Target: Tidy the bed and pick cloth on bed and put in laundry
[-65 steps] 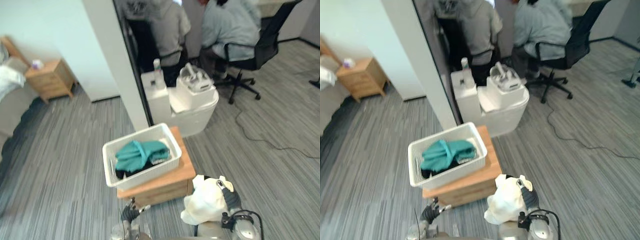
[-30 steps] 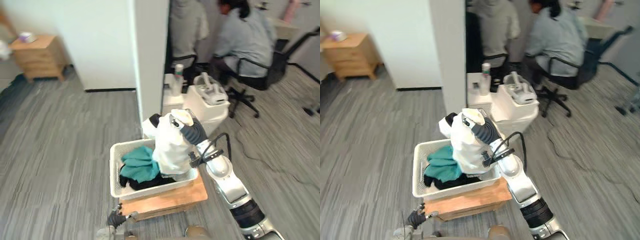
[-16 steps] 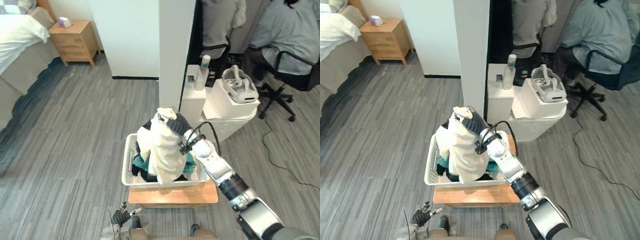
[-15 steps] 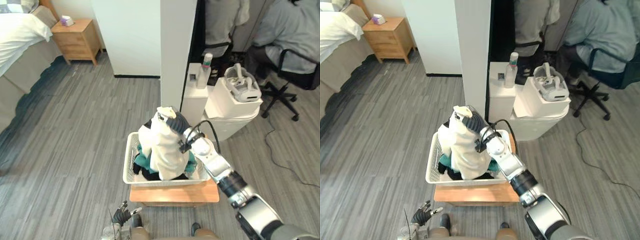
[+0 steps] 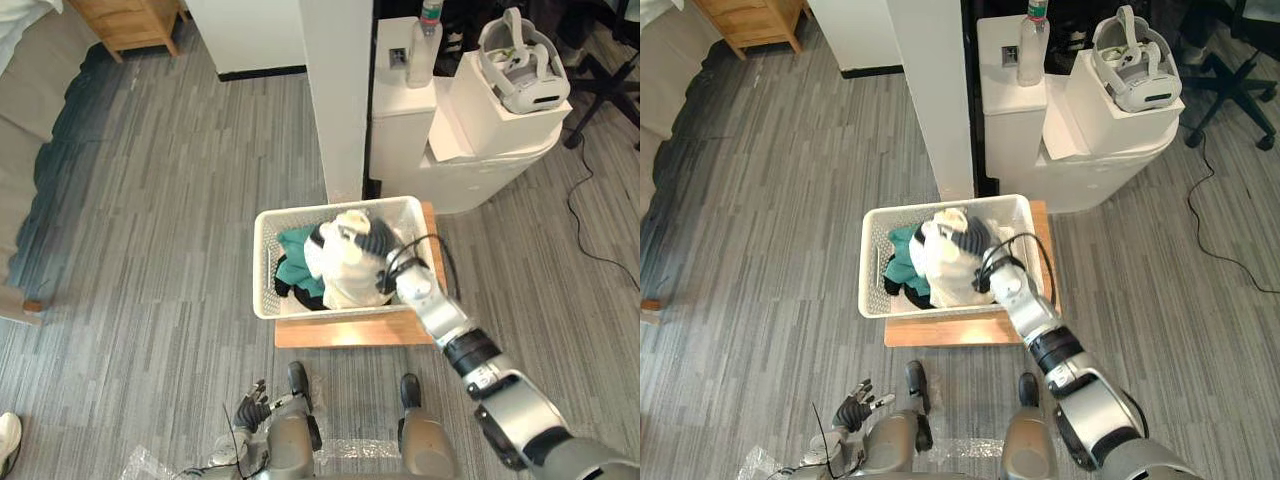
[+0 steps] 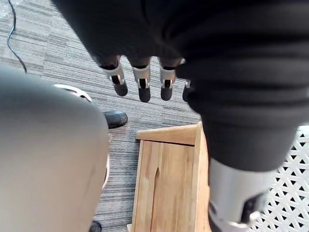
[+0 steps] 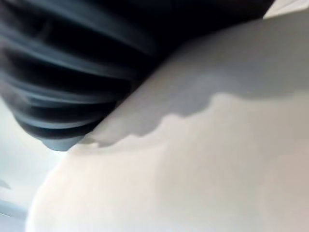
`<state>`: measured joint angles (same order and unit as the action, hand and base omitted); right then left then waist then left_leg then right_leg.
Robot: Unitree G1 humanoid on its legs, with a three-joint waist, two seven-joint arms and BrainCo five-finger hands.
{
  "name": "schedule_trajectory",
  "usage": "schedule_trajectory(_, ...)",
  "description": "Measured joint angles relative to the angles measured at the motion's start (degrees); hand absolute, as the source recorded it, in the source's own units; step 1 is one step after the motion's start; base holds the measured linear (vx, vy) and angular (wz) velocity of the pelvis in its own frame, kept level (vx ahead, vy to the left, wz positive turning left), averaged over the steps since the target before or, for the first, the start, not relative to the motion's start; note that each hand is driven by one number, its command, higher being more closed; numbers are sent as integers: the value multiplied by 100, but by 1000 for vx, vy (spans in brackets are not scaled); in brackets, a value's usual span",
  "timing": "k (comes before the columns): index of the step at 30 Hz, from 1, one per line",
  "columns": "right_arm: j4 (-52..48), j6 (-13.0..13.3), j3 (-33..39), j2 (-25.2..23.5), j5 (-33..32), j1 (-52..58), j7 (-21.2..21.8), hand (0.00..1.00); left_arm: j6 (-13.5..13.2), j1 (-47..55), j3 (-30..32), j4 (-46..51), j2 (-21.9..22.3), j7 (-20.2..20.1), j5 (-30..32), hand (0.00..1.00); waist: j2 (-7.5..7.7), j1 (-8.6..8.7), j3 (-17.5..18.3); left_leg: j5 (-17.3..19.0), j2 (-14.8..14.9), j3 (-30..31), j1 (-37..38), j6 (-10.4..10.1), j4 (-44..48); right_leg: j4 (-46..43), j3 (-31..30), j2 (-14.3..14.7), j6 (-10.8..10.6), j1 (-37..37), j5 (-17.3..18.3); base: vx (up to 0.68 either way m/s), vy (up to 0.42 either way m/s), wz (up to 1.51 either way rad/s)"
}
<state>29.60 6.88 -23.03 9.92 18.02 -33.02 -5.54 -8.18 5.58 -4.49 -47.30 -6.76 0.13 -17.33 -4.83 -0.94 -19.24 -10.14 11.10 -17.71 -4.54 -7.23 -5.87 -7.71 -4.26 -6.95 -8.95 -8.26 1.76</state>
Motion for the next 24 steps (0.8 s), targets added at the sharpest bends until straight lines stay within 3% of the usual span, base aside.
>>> schedule_trajectory(5,-688,-12,107,224,426,-3,10,0,-6,-13,65,28,-5,10,3,0,75,11,28,8,20,-124,180,-7,-4,18,-93,24,4,120,-4,11,3,-11)
schedule_trajectory(15,-2037,55,1046,1265,502,264,9,0,16,229,294,-60,-56,-8,29,0,630,33,377,38,82,-285,398,-40,-7,448,-232,78,-1,420,-272,-34,-5,-10)
schedule_trajectory(19,-2355,65,1547,1570,497,780,21,0,24,266,386,-90,-60,-9,69,0,698,30,458,40,85,-269,437,-41,-8,554,-223,78,-2,500,-293,-27,-12,1)
schedule_trajectory(22,-2439,149,2341,1586,484,1769,-47,0,33,308,562,-280,-48,-7,101,0,710,56,701,71,57,-215,426,-38,-8,598,-167,52,-36,553,-272,4,-9,8)
schedule_trajectory(24,-2333,147,2740,1505,462,2488,-101,0,42,396,727,-292,-5,-8,121,0,701,184,781,76,16,-105,423,-34,-8,630,-54,6,-60,629,-247,12,-7,25)
